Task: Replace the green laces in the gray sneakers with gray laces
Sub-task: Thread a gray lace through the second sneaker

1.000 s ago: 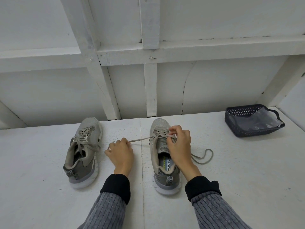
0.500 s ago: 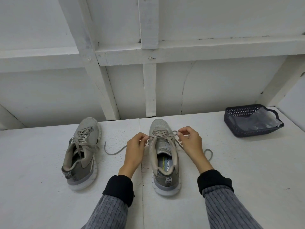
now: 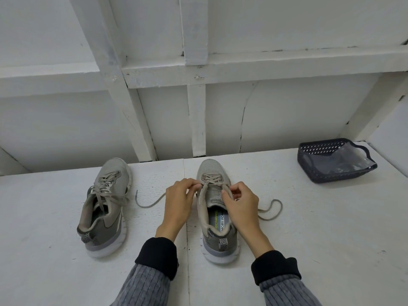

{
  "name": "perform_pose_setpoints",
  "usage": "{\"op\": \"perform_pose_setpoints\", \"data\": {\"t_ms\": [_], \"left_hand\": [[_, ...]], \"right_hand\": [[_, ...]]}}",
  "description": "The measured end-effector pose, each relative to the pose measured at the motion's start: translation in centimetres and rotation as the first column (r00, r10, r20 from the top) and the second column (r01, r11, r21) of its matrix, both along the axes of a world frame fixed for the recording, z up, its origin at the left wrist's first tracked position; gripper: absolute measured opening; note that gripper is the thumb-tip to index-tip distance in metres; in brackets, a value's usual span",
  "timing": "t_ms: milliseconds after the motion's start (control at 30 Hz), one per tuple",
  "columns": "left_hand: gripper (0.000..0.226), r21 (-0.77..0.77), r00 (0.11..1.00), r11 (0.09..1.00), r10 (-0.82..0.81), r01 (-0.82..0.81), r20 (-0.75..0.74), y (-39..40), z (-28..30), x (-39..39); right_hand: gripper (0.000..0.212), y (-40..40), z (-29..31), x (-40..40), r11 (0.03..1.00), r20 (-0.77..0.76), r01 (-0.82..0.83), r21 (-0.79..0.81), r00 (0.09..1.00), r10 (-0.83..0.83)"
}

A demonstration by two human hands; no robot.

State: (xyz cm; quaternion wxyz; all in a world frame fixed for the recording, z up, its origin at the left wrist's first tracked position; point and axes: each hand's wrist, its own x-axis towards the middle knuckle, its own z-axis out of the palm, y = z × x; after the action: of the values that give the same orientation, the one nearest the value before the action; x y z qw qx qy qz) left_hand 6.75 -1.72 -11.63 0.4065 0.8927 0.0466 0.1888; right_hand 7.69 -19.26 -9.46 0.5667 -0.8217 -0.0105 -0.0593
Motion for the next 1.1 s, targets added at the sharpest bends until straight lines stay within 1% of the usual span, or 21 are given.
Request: {"op": "perform_pose_setpoints", "data": {"t_ms": [67,167,233,300,400,467,500,533,600,633,733,800,833,867,900,933,1000,1033,1100], "left_hand": [[0.015,-0.015,0.996,0.996,0.089,-0.089,-0.016,0.5,-0.5,-0.2],[0.018,0.096,0.964,0.965,0.253,-0.245,-0.087,1.2,-1.2,-1.1],[0.019,0.144,0.945,0.949,0.300,-0.281,-0.129,1.1,-1.3,-1.5],[0.019,0.108,0.950,0.962,0.267,-0.252,-0.161,0.9,-1.2,-1.4],[0.016,-0.091,0.980,0.990,0.091,-0.109,-0.178,0.6,-0.6,-0.9],[0.014,-0.189,0.987,0.982,-0.011,-0.019,-0.160,0.1,0.1,-0.9],[0.014,-0.212,0.990,0.977,-0.034,0.003,-0.140,-0.1,0.4,-1.0],[0.016,-0.223,0.992,0.975,-0.039,0.012,-0.119,-0.3,0.5,-1.0],[0.022,-0.223,0.995,0.975,-0.027,0.005,-0.094,-0.4,0.5,-1.0],[0.024,-0.205,0.995,0.979,-0.011,-0.009,-0.095,-0.4,0.4,-1.0],[0.029,-0.077,0.989,0.993,0.080,-0.091,-0.127,0.2,-0.3,-1.2],[0.031,-0.061,0.982,0.990,0.114,-0.124,-0.149,0.2,-0.3,-1.3],[0.030,-0.103,0.981,0.988,0.100,-0.118,-0.164,0.1,-0.1,-1.4],[0.029,-0.189,0.981,0.976,0.071,-0.105,-0.179,-0.1,0.1,-1.3],[0.027,-0.307,0.982,0.948,0.030,-0.088,-0.188,-0.2,0.6,-1.3],[0.025,-0.428,0.982,0.901,-0.011,-0.073,-0.189,-0.2,1.2,-1.3],[0.025,-0.629,0.984,0.777,-0.084,-0.034,-0.156,-0.1,2.7,-1.3],[0.026,-0.694,0.987,0.720,-0.108,-0.004,-0.118,0.0,3.4,-1.3],[0.029,-0.762,0.992,0.643,-0.125,0.072,-0.012,-0.2,5.1,-1.1]], "right_hand": [[0.013,0.0,0.0,0.0,1.000,0.012,0.010,0.017,1.000,-0.010],[0.013,0.1,0.1,0.0,0.999,0.012,0.018,0.030,1.000,-0.018],[0.012,0.1,0.0,0.0,0.999,0.004,0.017,0.038,1.000,-0.018],[0.011,0.0,0.1,0.1,0.998,-0.011,-0.001,0.063,1.000,0.002],[0.017,-0.4,0.2,0.3,0.992,-0.071,-0.038,0.121,0.996,0.047],[0.029,-0.7,-0.1,1.0,0.986,-0.136,-0.033,0.164,0.989,0.056],[0.034,-0.9,-0.3,1.5,0.988,-0.160,-0.034,0.149,0.985,0.058],[0.032,-1.1,-0.5,1.8,0.992,-0.174,-0.046,0.115,0.983,0.066],[0.014,-1.4,-0.6,2.2,0.995,-0.171,-0.092,0.034,0.980,0.097],[0.010,-1.6,-0.6,2.3,0.994,-0.154,-0.109,-0.004,0.982,0.107],[0.018,-2.0,-0.5,2.3,0.996,-0.087,-0.060,-0.062,0.995,0.054],[0.022,-2.0,-0.7,2.4,0.997,-0.071,-0.012,-0.075,0.997,0.007],[0.021,-1.8,-0.8,2.4,0.997,-0.075,0.003,-0.078,0.997,-0.009],[0.018,-1.7,-0.9,2.4,0.997,-0.083,0.011,-0.076,0.996,-0.018],[0.015,-1.7,-0.9,2.4,0.998,-0.095,0.010,-0.068,0.995,-0.017],[0.011,-1.7,-0.9,2.4,0.999,-0.107,0.003,-0.047,0.994,-0.009],[0.008,-1.8,-0.6,2.4,1.000,-0.115,-0.013,0.021,0.993,0.015],[0.007,-1.9,-0.3,2.3,0.998,-0.112,-0.012,0.054,0.994,0.018],[0.008,-1.9,0.3,2.3,0.994,-0.097,0.003,0.107,0.995,0.007]]}}
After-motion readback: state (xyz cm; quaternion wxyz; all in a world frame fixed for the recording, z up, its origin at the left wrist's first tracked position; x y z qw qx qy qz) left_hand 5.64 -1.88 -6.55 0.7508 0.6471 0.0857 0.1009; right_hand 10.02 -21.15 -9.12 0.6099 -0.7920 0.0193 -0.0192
